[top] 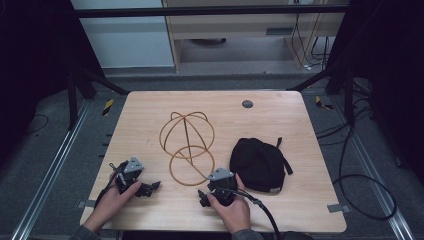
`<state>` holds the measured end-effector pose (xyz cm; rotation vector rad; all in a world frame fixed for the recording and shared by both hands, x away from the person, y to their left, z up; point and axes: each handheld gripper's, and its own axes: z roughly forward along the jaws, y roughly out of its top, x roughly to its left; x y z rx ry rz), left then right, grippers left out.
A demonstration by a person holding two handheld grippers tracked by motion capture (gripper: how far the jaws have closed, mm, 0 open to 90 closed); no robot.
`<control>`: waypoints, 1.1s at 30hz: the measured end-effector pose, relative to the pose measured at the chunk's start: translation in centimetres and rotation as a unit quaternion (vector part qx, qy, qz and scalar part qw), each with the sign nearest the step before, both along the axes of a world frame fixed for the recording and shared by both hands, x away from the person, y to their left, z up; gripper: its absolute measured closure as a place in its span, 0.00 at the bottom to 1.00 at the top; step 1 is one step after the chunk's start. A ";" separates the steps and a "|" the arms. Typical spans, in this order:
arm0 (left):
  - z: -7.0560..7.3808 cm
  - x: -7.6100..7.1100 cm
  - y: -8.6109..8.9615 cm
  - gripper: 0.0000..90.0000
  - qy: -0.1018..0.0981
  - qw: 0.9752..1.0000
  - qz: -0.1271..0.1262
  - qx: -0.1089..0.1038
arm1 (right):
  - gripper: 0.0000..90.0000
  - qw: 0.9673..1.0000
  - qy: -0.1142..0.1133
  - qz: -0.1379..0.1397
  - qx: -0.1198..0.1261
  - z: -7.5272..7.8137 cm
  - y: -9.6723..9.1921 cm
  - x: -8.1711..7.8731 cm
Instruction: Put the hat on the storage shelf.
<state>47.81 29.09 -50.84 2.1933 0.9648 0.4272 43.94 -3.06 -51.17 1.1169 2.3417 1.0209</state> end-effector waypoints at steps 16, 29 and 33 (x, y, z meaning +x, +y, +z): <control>0.0 0.0 0.0 0.00 0.000 1.000 0.000 0.000 | 0.12 0.999 -0.016 -0.043 0.011 2.5 -1.6 -1.7; 0.0 0.0 0.0 0.00 0.000 1.000 0.001 0.000 | 0.13 0.991 -0.078 -0.102 -0.033 7.7 -7.8 -3.6; 0.0 0.0 -0.1 0.00 0.001 1.000 0.001 -0.001 | 0.13 0.991 -0.083 -0.104 -0.016 8.8 -8.5 -2.6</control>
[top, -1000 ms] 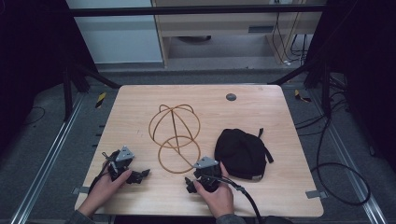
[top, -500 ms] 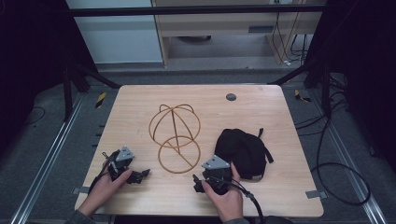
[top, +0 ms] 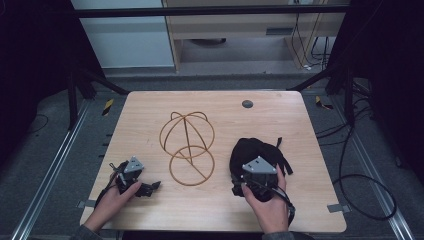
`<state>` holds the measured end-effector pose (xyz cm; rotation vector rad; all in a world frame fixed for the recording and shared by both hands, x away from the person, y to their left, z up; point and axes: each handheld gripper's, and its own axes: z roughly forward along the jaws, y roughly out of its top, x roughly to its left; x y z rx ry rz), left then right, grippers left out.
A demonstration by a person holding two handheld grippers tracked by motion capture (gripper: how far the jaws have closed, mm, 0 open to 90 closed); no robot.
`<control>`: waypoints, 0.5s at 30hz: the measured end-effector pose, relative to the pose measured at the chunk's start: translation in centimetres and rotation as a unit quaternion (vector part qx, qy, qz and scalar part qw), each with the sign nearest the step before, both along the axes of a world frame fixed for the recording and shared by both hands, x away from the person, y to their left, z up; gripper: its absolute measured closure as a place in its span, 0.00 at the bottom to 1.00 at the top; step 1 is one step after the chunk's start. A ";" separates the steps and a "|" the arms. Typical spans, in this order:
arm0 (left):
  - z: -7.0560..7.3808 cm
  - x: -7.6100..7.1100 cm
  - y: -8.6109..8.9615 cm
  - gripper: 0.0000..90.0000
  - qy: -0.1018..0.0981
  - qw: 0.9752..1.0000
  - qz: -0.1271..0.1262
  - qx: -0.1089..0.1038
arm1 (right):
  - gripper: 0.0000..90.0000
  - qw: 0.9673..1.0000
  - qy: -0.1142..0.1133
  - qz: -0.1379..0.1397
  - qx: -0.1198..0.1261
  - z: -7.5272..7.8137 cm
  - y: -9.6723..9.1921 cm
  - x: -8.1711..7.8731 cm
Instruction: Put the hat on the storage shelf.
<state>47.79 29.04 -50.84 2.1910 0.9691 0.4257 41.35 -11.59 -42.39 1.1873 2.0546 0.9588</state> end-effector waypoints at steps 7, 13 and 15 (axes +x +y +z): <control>0.0 0.0 0.0 0.00 0.000 1.000 0.000 0.000 | 0.12 1.000 0.007 -0.019 -0.003 1.7 -1.9 2.6; 0.0 0.0 0.0 0.00 0.000 1.000 0.000 0.000 | 0.10 0.998 0.039 -0.027 -0.030 3.3 -3.9 3.0; 0.0 0.0 0.0 0.00 0.000 1.000 0.000 0.000 | 0.10 0.998 0.051 -0.024 -0.042 3.5 -4.4 3.2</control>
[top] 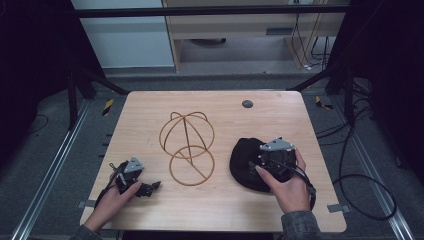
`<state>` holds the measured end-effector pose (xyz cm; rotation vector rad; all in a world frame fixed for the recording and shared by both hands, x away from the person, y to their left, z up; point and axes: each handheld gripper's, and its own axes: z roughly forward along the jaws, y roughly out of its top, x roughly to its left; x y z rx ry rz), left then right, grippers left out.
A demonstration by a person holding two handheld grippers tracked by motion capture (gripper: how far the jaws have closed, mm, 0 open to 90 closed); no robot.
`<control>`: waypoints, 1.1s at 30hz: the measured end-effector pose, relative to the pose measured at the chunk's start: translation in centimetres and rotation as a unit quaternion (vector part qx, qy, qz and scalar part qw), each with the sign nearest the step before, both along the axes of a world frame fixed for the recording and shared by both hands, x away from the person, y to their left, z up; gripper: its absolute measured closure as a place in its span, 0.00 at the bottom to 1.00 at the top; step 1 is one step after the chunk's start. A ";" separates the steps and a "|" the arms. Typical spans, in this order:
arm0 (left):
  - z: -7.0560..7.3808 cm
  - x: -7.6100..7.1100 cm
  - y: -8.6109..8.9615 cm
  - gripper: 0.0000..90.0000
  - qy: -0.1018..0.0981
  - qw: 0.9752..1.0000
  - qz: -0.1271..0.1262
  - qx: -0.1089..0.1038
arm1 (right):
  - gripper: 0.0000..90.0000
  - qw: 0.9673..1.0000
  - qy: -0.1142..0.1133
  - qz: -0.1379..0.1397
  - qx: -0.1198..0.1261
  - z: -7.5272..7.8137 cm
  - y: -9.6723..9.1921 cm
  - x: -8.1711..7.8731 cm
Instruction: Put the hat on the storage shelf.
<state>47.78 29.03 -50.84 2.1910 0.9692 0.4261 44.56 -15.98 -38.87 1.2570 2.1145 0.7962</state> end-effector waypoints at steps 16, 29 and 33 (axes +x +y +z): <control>0.0 0.0 0.0 0.00 0.000 1.000 0.000 0.000 | 0.22 0.991 0.105 0.047 -0.068 1.4 -1.0 3.2; 0.0 0.0 0.0 0.00 0.000 1.000 0.000 0.000 | 0.33 0.986 0.138 0.070 -0.064 1.5 -0.4 6.3; 0.0 0.0 0.0 0.00 0.000 1.000 -0.001 0.000 | 0.38 0.983 0.151 0.069 -0.075 0.8 0.1 7.2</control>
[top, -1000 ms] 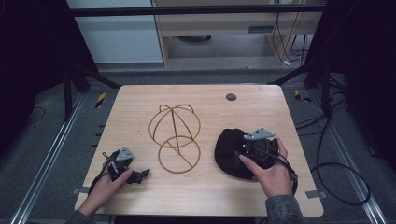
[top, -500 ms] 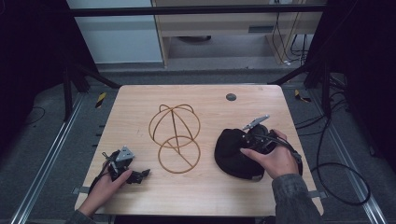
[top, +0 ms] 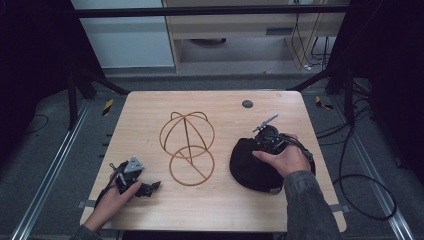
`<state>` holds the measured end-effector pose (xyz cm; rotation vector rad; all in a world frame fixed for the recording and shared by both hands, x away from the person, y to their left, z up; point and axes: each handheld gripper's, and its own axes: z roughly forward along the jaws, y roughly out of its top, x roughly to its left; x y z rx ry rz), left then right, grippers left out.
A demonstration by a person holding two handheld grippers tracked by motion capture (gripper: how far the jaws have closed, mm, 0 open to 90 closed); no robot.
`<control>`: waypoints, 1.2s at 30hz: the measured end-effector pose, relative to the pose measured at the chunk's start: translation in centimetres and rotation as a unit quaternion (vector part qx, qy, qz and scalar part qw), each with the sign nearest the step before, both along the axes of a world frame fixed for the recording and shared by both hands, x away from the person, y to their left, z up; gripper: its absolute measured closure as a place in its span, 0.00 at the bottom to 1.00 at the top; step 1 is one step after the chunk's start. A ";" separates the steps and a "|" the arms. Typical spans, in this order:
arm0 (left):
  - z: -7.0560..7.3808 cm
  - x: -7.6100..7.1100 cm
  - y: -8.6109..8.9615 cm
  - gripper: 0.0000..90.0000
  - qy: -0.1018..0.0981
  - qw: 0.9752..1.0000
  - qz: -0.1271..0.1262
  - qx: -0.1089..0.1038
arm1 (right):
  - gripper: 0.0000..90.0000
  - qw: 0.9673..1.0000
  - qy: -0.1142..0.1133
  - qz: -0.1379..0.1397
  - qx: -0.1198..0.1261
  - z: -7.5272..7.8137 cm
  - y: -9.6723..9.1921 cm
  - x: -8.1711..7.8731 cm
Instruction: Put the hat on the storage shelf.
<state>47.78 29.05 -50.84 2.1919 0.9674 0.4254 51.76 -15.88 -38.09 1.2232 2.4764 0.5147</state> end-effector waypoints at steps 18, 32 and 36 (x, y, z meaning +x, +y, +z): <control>0.0 0.0 0.0 0.00 0.000 1.000 -0.002 0.001 | 0.84 0.999 0.034 0.013 -0.002 -1.2 -0.3 1.5; 0.0 0.0 0.0 0.00 -0.001 1.000 -0.002 0.001 | 0.85 0.998 -0.023 0.013 0.055 2.2 -1.9 -1.6; 0.0 0.0 0.0 0.00 -0.001 1.000 -0.002 0.001 | 0.85 0.997 -0.046 0.016 0.064 3.8 -2.2 -2.7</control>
